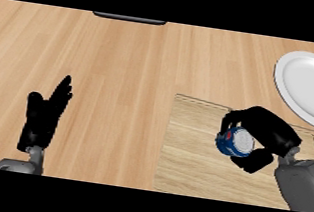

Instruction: Pick the can from the tray and place it in the plate

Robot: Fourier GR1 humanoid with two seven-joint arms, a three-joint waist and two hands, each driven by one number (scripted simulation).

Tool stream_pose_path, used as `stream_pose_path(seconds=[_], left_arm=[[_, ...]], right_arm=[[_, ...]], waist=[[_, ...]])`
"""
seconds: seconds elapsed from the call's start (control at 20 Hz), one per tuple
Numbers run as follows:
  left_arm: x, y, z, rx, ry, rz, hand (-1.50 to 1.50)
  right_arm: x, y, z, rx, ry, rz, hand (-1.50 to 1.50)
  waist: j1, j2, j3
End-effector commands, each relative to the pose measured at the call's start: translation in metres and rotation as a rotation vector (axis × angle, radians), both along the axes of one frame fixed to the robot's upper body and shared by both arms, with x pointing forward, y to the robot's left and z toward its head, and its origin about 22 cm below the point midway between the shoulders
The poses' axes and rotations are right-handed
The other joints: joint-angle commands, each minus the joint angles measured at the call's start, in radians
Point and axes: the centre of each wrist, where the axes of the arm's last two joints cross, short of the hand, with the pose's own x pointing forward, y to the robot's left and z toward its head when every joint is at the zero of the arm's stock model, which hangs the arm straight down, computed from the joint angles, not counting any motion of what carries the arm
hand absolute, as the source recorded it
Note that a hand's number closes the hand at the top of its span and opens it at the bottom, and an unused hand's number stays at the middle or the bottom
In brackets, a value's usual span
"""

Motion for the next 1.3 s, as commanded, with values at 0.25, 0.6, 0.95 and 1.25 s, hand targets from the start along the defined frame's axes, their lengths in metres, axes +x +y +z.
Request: stream_pose_path(seconds=[0.25, 0.6, 0.95, 1.25], left_arm=[[0.008, -0.005, 0.003, 0.009, 0.005, 0.003, 0.0], [0.002, -0.016, -0.008, 0.0, -0.02, -0.036, 0.0], [0.005, -0.014, -0.017, -0.017, 0.005, -0.018, 0.0], [-0.002, -0.004, -0.026, -0.011, 0.019, 0.001, 0.0]], right_arm=[[0.044, -0.03, -0.002, -0.011, -0.136, -0.382, 1.5], [0.086, -0.042, 0.004, -0.04, -0.339, -0.774, 1.5], [0.106, -0.049, 0.068, 0.065, -0.661, -0.897, 1.5], [0.117, -0.061, 0.087, 0.052, -0.717, -1.072, 1.5]], waist=[[0.017, 0.013, 0.004], [0.044, 0.019, 0.004], [0.006, 0.007, 0.002], [0.005, 0.006, 0.002]])
